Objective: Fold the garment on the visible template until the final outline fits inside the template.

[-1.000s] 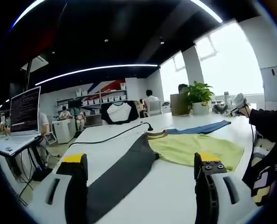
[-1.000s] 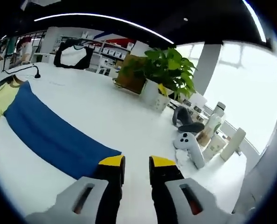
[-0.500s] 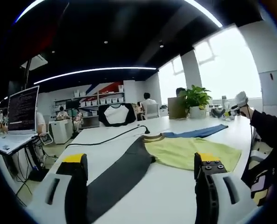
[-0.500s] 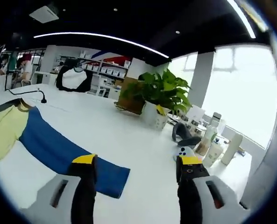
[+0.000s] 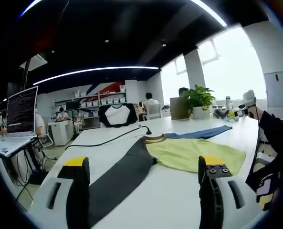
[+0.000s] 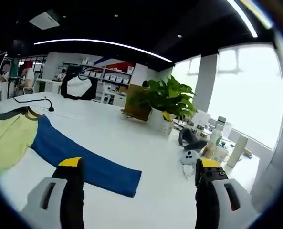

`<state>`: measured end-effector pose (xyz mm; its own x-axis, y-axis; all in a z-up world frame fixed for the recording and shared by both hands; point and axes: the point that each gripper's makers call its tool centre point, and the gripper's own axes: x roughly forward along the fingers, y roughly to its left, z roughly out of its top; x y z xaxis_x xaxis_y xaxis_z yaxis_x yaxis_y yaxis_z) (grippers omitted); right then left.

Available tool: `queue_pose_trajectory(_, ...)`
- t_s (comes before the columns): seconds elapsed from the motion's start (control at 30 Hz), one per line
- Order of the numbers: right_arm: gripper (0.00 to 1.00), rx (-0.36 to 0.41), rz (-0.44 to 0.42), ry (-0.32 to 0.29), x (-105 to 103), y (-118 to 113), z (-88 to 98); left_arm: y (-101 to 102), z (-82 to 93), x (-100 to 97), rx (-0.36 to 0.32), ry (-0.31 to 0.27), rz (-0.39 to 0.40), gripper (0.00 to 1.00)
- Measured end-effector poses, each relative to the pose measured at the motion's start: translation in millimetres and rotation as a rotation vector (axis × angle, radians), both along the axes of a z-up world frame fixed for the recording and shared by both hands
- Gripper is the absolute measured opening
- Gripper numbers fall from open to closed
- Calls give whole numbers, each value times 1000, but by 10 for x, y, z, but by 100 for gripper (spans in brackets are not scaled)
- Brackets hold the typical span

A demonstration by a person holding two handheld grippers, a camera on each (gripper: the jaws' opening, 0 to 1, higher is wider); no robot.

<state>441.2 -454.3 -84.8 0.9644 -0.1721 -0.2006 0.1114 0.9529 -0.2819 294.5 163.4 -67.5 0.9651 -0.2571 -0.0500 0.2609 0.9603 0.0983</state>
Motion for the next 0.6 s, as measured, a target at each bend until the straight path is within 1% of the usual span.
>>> queue_pose_trajectory(0.07, 100, 7, 21, -16, -42, 59, 6, -9, -8, 1, 2, 3, -2, 100)
queue_pose_trajectory(0.1, 100, 37, 50, -36, -55, 123, 9, -12, -10, 1, 1, 4, -2, 100)
queue_pose_trajectory(0.13, 100, 79, 53, -35, -73, 140, -11, -14, -13, 1, 1, 5, -2, 100)
queue_pose_trajectory(0.17, 100, 114, 24, -21, -142, 138, -58, -18, -18, 1, 3, 7, -2, 100)
queue_pose_trajectory(0.2, 100, 84, 27, -24, -156, 138, -46, -23, -19, 1, 4, 7, -4, 100)
queue_pose_trajectory(0.27, 100, 50, 25, -36, -196, 164, -33, -49, -13, -4, 7, 4, -13, 100)
queue_pose_trajectory(0.33, 100, 70, 40, -32, -228, 225, -61, -61, -10, -7, 15, 5, -15, 100)
queue_pose_trajectory(0.37, 100, 90, 50, -41, -239, 252, -69, -61, -7, -6, 14, 4, -15, 100)
queue_pose_trajectory(0.4, 100, 102, 37, -49, -252, 244, -71, -61, -9, -6, 12, 5, -15, 100)
queue_pose_trajectory(0.43, 100, 89, 24, -79, -276, 232, -34, -61, -18, -6, 14, 10, -14, 100)
queue_pose_trajectory(0.47, 100, 62, 31, -87, -294, 248, -16, -60, -23, -4, 17, 12, -13, 100)
queue_pose_trajectory(0.5, 100, 59, 31, -71, -350, 298, -42, -67, -28, -2, 19, 14, -15, 100)
queue_pose_trajectory(0.6, 100, 71, 73, -83, -430, 433, -31, -101, -18, 0, 11, 9, -30, 100)
